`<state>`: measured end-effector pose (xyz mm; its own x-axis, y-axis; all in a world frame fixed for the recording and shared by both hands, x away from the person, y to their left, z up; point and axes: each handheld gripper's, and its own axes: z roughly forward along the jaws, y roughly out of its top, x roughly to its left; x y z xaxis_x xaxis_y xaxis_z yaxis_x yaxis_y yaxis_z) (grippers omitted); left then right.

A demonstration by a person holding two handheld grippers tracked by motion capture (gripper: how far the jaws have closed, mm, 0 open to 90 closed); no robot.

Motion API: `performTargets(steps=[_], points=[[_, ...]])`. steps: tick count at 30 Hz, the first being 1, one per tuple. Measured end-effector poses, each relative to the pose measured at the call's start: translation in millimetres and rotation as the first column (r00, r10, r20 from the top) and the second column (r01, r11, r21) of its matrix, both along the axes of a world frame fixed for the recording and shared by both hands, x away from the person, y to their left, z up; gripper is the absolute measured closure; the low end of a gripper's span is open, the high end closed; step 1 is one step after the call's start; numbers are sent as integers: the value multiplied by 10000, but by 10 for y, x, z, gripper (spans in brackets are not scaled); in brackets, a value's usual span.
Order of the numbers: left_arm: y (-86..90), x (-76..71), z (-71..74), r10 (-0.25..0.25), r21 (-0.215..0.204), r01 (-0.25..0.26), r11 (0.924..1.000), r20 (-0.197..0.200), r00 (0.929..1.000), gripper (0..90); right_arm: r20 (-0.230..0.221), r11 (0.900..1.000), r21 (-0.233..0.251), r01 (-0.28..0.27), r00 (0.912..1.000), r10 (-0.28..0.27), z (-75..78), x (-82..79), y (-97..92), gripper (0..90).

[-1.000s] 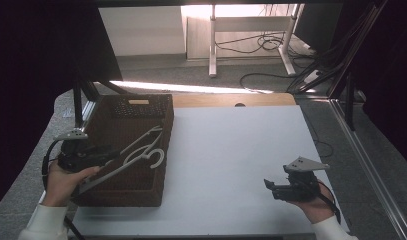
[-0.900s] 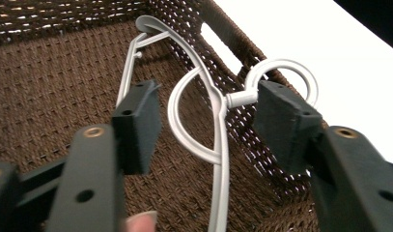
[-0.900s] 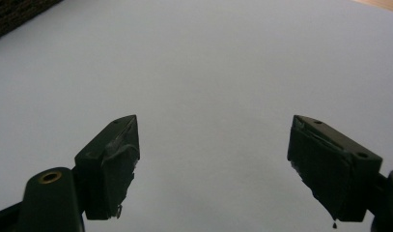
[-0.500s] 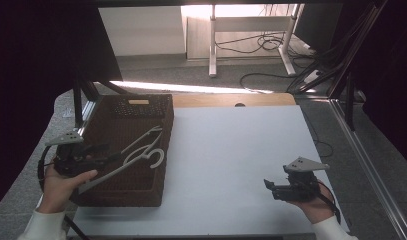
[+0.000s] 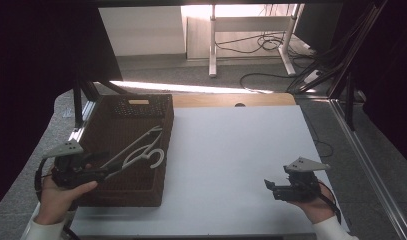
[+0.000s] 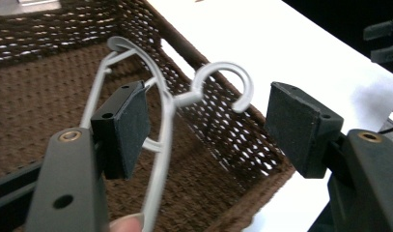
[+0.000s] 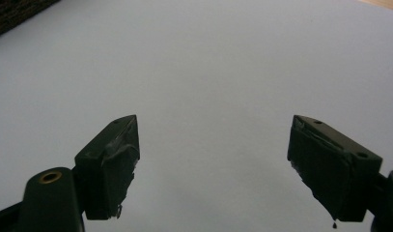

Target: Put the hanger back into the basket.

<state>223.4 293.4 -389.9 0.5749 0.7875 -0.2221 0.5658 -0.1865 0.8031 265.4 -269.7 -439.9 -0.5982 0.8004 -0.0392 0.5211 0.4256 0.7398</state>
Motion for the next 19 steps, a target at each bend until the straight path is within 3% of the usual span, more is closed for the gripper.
performTargets(steps=[9, 19], points=[[-271, -44, -109, -254, 187, 257, 9995, -133, 9996, 313, 93, 10000, 61, -54, 9999, 54, 16, -6, -14, 190], [-306, -43, -121, -244, 180, 246, 9995, -129, 9996, 313, 136, 9999, 86, -136, 9998, 135, 12, 2, -12, 188]])
